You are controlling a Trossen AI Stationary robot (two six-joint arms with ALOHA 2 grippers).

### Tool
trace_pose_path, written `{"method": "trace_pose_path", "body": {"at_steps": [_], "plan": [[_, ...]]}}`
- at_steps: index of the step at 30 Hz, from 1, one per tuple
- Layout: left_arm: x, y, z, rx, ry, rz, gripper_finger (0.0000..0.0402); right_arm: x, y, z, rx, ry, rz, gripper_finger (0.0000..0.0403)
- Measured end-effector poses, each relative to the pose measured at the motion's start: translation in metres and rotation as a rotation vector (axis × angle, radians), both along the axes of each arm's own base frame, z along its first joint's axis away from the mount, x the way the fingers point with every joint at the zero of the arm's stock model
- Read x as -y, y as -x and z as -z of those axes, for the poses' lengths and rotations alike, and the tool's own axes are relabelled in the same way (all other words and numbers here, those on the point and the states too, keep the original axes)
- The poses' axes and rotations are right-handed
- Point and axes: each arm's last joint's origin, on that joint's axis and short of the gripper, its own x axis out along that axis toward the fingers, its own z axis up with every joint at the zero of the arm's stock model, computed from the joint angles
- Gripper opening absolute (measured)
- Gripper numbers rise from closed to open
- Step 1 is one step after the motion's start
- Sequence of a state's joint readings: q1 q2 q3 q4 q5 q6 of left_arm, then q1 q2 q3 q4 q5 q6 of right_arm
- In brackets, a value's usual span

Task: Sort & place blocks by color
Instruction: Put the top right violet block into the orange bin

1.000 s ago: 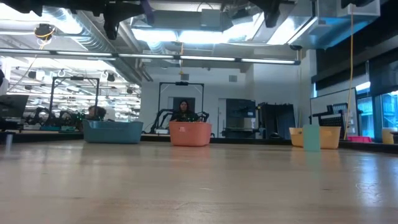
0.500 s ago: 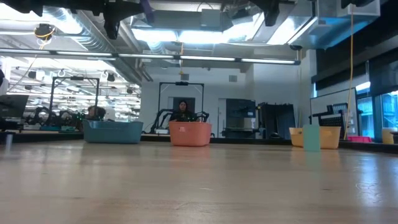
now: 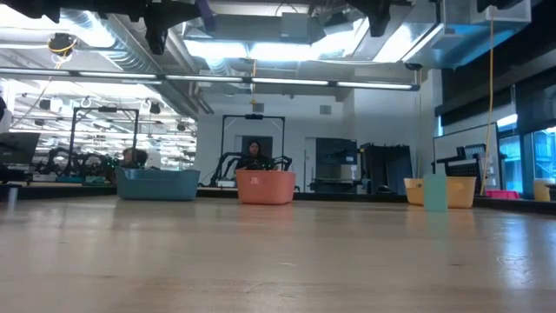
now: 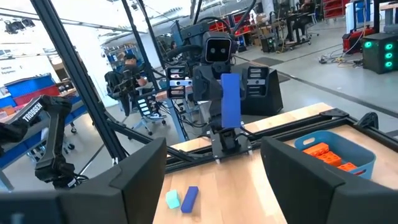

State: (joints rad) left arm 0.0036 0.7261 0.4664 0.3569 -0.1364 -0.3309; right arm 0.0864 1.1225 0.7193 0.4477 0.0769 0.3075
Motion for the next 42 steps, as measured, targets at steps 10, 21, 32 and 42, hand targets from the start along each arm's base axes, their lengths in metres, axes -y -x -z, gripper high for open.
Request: {"method": "trace_pose_path", "body": {"at_steps": [10,21,32,42], "plan": [[0.0,0.0,0.0,0.0,0.0,0.0,0.0097,0.0,0.0,0.0,0.0,0.0,-0.001,0.0263],[0.0,0.0,0.0,0.0,0.0,0.0,0.0095,0.0,0.0,0.0,0.0,0.002,-0.001,0.0263],[-0.035,-0.04,-0.024,-0.237,-0.105,-0.111,0.0094,0.0,0.0,0.0,0.005,0.002,0.001,0.0263],[-0.133,-0.116,-0.008,-0.523,-0.074,-0.168,0.0094,0.001,0.0,0.0,0.006,0.001,0.02,0.0263]]}}
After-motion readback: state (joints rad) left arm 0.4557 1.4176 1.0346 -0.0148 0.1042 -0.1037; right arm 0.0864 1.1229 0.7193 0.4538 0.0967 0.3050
